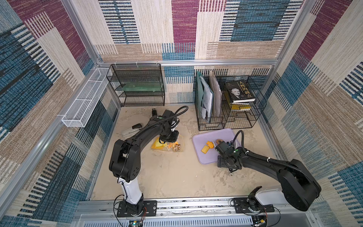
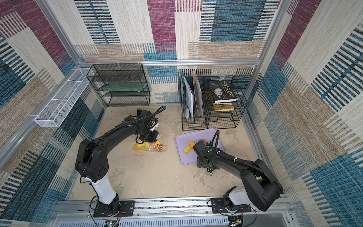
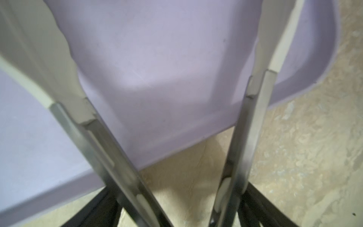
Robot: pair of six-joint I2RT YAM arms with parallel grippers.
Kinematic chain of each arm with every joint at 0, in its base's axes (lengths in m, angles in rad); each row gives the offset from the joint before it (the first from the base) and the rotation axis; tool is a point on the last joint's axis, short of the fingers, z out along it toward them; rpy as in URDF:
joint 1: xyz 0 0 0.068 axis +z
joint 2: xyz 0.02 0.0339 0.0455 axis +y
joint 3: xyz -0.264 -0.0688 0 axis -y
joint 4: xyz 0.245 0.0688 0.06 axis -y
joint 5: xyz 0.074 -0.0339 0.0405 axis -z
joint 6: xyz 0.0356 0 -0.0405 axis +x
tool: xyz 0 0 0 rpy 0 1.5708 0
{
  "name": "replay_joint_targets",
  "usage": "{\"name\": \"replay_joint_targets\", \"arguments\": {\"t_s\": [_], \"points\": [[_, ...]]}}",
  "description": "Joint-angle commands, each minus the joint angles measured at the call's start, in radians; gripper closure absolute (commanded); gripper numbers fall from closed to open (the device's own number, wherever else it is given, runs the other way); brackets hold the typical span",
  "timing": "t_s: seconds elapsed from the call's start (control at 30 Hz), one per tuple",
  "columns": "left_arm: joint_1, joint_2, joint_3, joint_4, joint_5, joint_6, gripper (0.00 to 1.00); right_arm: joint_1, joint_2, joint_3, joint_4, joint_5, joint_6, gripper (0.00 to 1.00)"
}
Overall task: Put the cookies into a resealable bag to prevent moisture
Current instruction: Place the clamp on the tray, then pick up the clamp from the tray.
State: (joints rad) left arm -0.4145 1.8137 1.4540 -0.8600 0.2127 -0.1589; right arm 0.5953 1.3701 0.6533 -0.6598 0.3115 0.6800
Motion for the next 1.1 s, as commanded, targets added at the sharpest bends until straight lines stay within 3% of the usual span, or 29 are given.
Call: {"name": "replay_joint_targets", "arguments": {"t_s": [0.0,0.2,0.37,0.53,0.8,1.07], "points": [[0.003,0.002,0.006,0.006,0.01,-0.002,1.0,-0.009,0.0,-0.024,0.115,0.047,0.034,0.09],[0.002,-0.001,0.004,0.007,0.01,-0.002,1.0,-0.012,0.064,-0.029,0.145,0.088,0.045,0.15],[0.002,-0.013,-0.003,0.004,0.003,0.0,1.0,0.006,0.055,-0.018,0.133,0.117,0.054,0.33],[0.002,-0.013,-0.005,0.005,0.001,0.001,1.0,0.034,-0.052,0.007,0.041,0.117,0.072,0.47],[0.002,-0.013,0.003,0.005,0.013,0.002,1.0,0.013,-0.185,0.135,-0.136,0.055,0.031,0.47],[0.002,-0.022,-0.012,0.016,0.017,0.002,1.0,-0.09,-0.129,0.31,-0.299,-0.009,-0.117,0.41]]}}
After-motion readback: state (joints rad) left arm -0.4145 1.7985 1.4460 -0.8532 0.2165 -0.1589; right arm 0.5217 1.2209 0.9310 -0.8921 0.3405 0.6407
